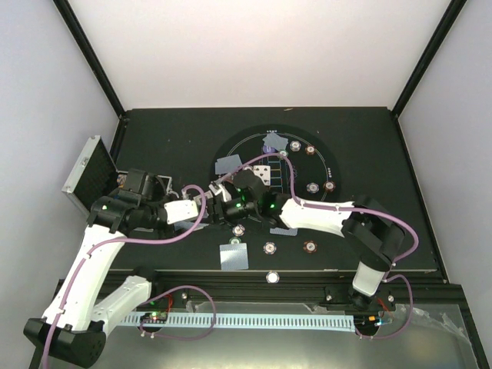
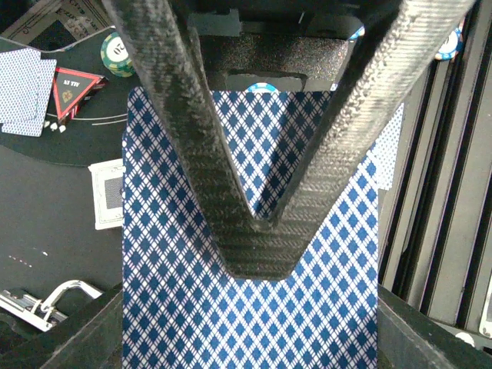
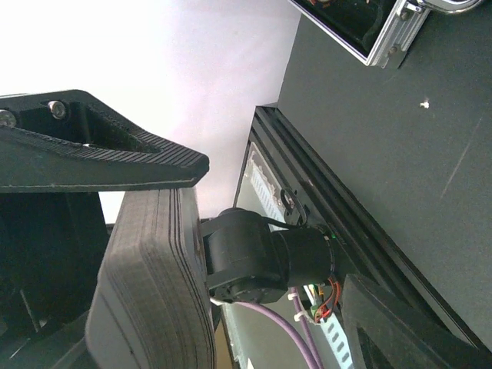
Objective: Distribute texas hold em gaming equipment
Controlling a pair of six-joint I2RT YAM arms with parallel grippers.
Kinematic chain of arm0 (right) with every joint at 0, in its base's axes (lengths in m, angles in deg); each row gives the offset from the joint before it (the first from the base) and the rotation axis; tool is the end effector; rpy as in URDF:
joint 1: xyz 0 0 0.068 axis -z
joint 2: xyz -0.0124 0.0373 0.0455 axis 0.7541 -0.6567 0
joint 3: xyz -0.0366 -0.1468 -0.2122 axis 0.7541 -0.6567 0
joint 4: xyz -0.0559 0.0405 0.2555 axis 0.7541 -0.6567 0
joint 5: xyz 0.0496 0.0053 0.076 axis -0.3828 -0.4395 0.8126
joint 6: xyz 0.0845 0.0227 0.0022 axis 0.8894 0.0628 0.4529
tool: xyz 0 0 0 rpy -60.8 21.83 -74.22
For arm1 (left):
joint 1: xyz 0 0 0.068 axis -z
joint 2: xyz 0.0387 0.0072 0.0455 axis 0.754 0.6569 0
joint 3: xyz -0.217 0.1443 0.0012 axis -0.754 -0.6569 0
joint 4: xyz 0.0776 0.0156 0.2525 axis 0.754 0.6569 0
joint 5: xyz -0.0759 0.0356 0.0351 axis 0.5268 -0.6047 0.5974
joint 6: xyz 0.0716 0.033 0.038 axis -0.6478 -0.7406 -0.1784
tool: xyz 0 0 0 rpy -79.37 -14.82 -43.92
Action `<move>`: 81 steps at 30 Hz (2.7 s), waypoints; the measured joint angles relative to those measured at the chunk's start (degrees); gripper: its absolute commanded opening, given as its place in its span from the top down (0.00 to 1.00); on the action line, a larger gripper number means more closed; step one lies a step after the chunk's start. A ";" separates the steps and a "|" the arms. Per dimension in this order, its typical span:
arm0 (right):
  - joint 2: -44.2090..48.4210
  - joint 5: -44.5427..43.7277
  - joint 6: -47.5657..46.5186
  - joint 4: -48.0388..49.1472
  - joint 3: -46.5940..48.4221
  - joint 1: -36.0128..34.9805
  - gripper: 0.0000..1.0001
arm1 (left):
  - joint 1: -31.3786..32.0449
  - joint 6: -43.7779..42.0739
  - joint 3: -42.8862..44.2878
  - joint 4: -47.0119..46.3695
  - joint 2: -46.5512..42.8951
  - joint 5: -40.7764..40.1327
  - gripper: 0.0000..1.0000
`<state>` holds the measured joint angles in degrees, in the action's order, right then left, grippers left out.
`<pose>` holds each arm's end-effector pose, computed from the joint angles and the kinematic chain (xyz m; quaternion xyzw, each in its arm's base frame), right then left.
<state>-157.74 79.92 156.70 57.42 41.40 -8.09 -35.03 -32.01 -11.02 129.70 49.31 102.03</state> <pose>0.1848 0.3781 0.2006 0.1232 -0.7963 -0.5920 0.0163 0.1481 -0.0703 0.2668 0.5740 0.7588 -0.1190 0.2837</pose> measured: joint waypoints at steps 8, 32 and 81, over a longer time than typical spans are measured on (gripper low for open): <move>0.96 0.42 -1.36 -0.17 -1.01 0.74 0.38 | 0.00 -0.02 0.00 0.22 0.39 0.00 0.98; 7.32 0.15 -5.18 -5.79 -2.93 2.45 0.80 | 0.00 -0.02 0.00 0.35 1.88 -1.16 0.98; 4.74 -67.25 -84.61 -30.21 0.87 14.95 0.99 | -0.02 -0.11 -0.42 -0.33 3.58 -3.45 0.98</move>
<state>-153.00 12.66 72.09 27.21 42.28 6.86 -35.05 -32.11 -11.44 129.37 52.90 98.58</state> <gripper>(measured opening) 0.012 0.670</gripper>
